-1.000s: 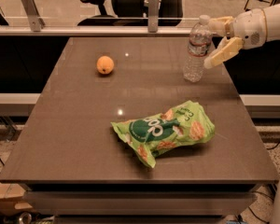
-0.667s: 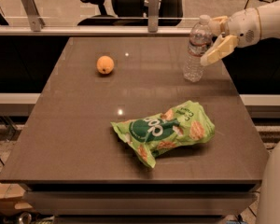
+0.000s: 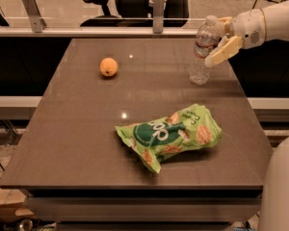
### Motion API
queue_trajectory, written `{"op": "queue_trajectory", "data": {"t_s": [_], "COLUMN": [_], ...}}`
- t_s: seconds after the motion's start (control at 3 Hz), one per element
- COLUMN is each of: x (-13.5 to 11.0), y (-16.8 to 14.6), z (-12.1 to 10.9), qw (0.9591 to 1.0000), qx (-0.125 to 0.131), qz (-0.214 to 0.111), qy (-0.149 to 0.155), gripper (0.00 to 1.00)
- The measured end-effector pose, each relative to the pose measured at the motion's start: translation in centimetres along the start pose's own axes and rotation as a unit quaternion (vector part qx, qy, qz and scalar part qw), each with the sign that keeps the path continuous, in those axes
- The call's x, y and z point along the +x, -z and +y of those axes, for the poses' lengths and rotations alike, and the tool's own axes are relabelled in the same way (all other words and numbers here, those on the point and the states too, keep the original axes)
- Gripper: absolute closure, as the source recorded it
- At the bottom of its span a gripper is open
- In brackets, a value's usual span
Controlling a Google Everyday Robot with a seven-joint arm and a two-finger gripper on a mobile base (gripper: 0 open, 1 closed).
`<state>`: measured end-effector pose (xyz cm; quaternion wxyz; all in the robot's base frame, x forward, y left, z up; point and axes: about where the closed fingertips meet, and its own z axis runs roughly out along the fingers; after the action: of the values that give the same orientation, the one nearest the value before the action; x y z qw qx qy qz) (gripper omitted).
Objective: Move water bottle near orange
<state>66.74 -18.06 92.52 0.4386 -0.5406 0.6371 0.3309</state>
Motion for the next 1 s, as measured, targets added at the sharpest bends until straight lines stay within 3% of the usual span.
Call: {"op": "queue_trajectory", "data": {"t_s": [0.67,1.0], "x": [0.34,0.38], "y": [0.09,0.06], "z": [-0.69,-0.88], "qw": [0.9983,0.9973], "qx": [0.001,0.003], "qz": [-0.057,-0.073], "qy": [-0.008,-0.008], "gripper": [0.00,0.19]}}
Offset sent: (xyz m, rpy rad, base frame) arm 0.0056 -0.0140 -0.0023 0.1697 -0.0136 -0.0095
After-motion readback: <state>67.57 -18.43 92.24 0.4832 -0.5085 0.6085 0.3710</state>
